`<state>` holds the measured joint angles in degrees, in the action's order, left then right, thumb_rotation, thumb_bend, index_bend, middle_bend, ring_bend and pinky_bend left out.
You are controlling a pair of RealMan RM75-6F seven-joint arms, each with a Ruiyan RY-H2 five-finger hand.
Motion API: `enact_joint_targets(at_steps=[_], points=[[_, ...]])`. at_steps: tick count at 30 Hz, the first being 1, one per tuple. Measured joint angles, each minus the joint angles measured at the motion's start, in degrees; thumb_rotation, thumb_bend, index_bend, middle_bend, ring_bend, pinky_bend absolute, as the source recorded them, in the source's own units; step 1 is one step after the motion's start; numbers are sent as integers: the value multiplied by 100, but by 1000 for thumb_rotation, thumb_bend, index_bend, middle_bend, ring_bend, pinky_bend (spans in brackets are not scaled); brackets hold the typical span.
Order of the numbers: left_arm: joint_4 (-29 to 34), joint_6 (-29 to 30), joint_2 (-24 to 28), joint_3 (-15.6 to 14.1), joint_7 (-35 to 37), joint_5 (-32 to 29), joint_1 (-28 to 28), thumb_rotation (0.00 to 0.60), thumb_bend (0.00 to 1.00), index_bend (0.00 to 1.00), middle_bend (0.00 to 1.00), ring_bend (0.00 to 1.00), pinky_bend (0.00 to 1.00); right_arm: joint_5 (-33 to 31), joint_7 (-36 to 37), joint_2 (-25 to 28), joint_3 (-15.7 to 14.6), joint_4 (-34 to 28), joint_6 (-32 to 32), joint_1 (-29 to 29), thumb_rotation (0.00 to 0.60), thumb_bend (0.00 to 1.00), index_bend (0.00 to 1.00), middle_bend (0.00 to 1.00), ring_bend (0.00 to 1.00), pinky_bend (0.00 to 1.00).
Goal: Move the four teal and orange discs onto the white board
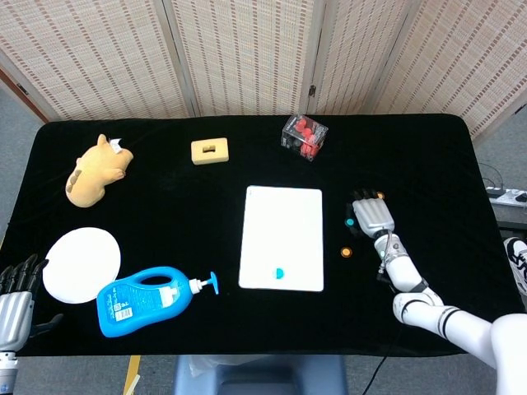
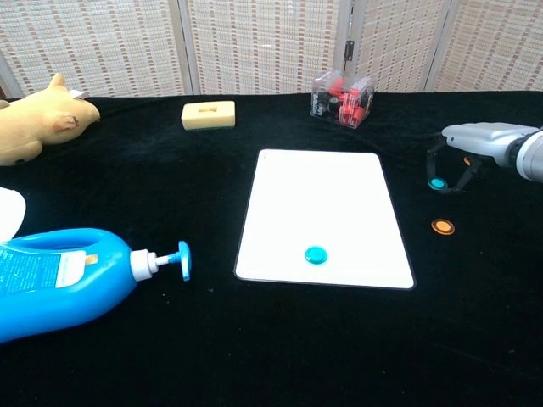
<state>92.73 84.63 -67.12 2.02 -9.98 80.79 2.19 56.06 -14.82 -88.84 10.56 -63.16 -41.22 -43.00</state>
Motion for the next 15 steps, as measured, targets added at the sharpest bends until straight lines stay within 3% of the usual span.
enact_joint_targets(at_steps=[8,15], points=[[80,-2,22,0,-61,17,14,600,164,118,51,83,0,1036,127,694,-260,-1547,-447,184,600,423,528,144,42,0],[122,12,45,-8,-58,39,10,600,165,118,50,82,0,1705,-136,665,-561,-2137,-607,134,600,423,528,144,30,0]])
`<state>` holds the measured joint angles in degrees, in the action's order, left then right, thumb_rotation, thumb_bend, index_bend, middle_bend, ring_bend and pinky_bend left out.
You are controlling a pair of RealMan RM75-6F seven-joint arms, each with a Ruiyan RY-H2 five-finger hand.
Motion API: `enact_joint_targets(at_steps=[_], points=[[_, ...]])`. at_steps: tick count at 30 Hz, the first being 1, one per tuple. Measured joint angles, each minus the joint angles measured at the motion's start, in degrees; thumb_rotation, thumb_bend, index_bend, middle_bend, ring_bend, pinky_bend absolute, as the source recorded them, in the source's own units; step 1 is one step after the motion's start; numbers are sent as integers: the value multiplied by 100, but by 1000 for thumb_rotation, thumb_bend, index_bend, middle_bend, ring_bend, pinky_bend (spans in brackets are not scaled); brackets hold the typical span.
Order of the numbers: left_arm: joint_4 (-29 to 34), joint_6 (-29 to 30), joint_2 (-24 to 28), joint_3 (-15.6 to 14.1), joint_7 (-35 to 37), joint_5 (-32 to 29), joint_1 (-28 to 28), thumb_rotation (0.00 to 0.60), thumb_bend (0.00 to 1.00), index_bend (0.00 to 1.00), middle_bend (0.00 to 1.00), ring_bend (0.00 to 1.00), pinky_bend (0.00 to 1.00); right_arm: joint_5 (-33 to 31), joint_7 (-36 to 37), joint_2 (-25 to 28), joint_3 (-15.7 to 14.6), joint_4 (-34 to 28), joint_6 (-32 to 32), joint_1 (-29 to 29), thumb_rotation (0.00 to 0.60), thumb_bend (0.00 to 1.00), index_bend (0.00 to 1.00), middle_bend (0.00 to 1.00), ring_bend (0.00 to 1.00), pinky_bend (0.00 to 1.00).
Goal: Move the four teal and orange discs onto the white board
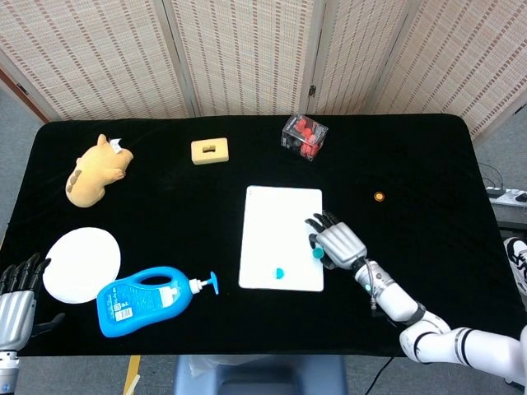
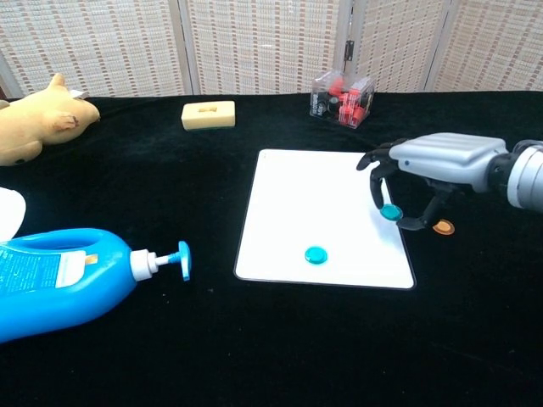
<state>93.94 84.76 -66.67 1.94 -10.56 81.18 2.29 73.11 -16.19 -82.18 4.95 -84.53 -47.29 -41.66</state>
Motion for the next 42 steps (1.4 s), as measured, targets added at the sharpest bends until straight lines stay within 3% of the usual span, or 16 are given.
enact_joint_targets(at_steps=[8,24,42], points=[[-43,-10,-24,-30,69,-6,-25,600,165,119,49,82,0,27,-370,-390,-90,-107,111,-190,600,424,528,139,26,0],[-121,-64,-60,-37,143,-25,-20,600,164,118,43,78,0,-108,-714,-504,-221,-202,113,-257,600,423,510,129,23,0],[-170,-63,-63,-31,202,-38,-30,600,164,116,42,76,0,-152,-724,-502,-241,-182,47,-276,600,423,334,112,16,0]])
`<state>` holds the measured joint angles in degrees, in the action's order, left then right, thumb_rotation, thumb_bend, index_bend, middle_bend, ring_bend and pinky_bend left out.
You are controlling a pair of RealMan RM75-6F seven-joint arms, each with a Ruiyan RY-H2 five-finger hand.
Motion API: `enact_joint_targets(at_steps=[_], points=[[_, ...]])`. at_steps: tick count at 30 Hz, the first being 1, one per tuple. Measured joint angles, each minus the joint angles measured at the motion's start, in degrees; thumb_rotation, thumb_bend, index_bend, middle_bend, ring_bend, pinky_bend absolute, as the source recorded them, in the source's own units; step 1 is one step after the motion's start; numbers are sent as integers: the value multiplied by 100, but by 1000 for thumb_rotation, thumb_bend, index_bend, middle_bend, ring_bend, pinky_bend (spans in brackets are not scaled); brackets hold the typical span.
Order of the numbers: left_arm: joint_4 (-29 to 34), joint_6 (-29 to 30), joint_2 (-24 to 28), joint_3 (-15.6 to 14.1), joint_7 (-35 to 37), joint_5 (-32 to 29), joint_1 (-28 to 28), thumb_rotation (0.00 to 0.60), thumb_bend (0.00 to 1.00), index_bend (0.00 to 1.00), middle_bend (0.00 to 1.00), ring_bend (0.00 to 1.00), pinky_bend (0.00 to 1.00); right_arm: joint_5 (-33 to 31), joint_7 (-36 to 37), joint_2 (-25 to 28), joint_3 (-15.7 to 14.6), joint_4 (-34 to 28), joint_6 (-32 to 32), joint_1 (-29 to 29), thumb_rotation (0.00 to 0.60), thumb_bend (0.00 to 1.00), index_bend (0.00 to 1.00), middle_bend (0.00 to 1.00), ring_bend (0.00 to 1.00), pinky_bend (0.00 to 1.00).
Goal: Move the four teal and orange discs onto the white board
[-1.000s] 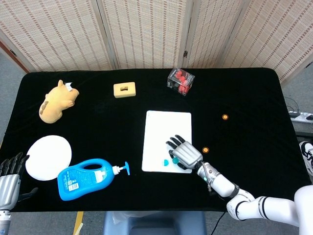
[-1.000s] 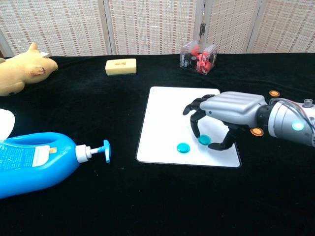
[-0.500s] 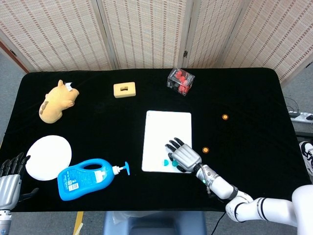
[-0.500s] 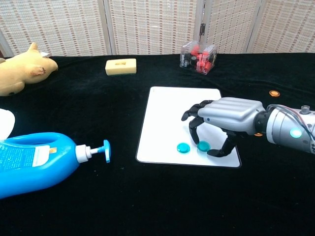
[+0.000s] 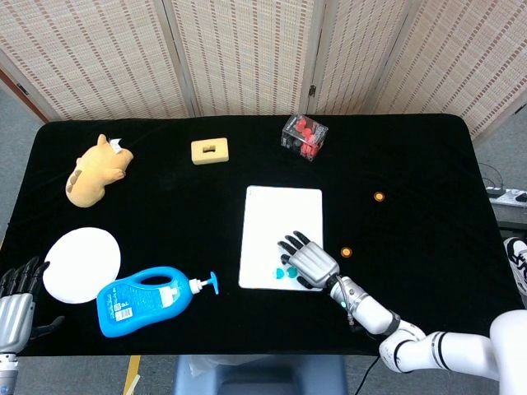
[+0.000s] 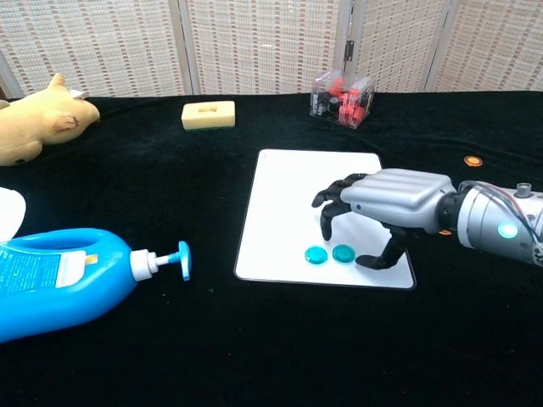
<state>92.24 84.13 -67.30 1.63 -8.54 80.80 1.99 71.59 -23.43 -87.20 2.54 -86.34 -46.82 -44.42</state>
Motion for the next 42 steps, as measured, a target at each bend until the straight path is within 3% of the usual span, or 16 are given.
enact_joint_targets(at_steps=[9,16,21,32,42], points=[[1,-2,5,8,14,31,17,600,164,116,42,76,0,-287,387,604,244,-25,-462,302,600,424,331,106,27,0],[53,-16,3,7,-53,59,45,600,164,116,42,76,0,-640,697,938,263,350,-541,610,600,423,331,105,21,0],[155,5,25,12,-128,117,69,600,165,116,42,76,0,-747,977,912,217,676,-460,753,600,423,331,105,24,0],[249,-6,71,4,-195,100,78,600,164,116,42,75,0,6,1167,658,-147,732,-532,957,600,423,347,105,20,0],[194,19,59,-23,-122,104,44,600,165,115,42,75,0,-61,1063,425,-96,991,-371,928,600,427,379,105,35,0]])
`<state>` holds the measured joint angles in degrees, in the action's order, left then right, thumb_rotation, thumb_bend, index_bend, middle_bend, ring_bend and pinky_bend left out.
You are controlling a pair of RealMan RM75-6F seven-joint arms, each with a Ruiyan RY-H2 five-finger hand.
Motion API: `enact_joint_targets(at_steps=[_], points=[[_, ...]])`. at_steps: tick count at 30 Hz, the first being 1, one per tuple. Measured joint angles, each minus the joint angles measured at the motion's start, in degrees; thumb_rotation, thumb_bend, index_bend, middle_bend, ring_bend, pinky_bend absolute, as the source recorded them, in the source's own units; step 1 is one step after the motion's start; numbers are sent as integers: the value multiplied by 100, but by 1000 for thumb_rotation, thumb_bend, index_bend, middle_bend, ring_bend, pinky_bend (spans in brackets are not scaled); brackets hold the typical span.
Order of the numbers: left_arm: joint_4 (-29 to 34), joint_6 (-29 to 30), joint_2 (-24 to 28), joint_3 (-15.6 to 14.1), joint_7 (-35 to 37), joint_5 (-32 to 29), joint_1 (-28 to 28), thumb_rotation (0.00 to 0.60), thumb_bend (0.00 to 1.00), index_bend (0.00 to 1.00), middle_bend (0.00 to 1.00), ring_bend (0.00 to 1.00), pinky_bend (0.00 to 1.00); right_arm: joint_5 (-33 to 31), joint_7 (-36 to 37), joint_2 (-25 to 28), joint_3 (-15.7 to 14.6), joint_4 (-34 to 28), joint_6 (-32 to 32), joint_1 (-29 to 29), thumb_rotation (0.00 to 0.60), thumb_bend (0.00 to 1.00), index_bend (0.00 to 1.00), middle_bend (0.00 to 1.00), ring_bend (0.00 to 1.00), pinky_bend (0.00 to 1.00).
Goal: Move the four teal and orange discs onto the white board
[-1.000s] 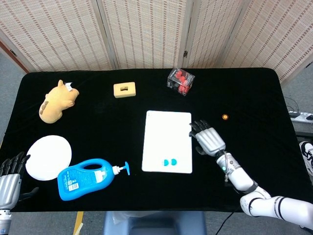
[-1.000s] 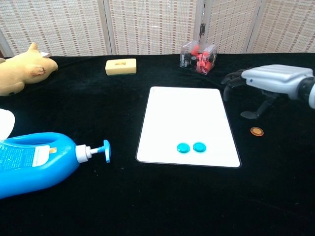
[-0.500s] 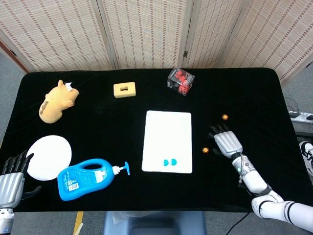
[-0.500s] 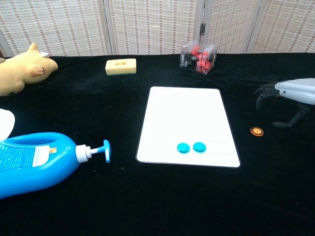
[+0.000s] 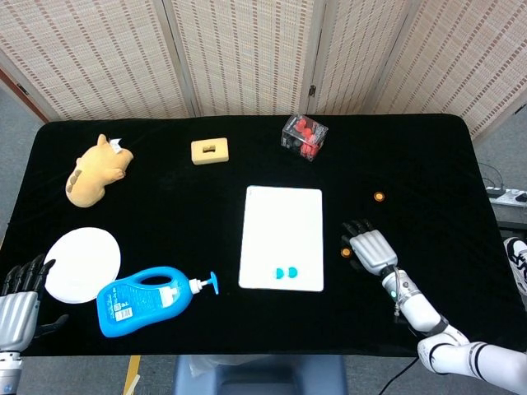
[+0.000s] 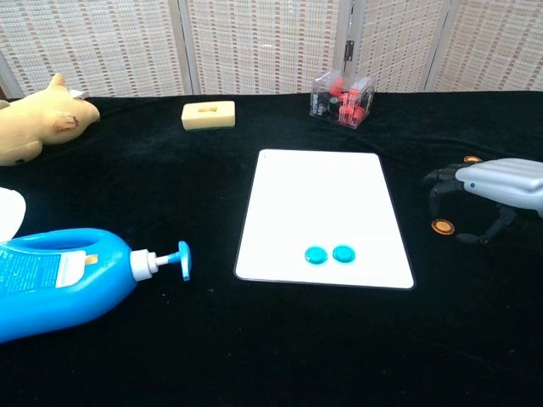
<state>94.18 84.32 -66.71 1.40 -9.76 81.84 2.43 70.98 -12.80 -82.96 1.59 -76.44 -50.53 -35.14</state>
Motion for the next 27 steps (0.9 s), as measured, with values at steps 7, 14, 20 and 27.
enact_joint_targets(at_steps=[7,14,20,27], points=[[-42,-7,-15,-7,36,-8,-8,600,165,115,41,75,0,-54,-42,-93,47,158,110,-23,600,429,394,106,30,0],[-66,-11,-22,-5,52,-17,-10,600,164,115,41,75,0,-109,-101,-186,94,264,186,-55,600,433,462,120,25,0],[-75,-13,-24,-10,61,-28,-19,600,164,115,41,75,0,-132,-119,-241,128,308,213,-66,600,435,484,126,26,0],[-71,-13,-9,-8,65,-31,-21,600,164,112,41,75,0,9,9,-86,186,63,54,-41,600,436,493,137,32,0]])
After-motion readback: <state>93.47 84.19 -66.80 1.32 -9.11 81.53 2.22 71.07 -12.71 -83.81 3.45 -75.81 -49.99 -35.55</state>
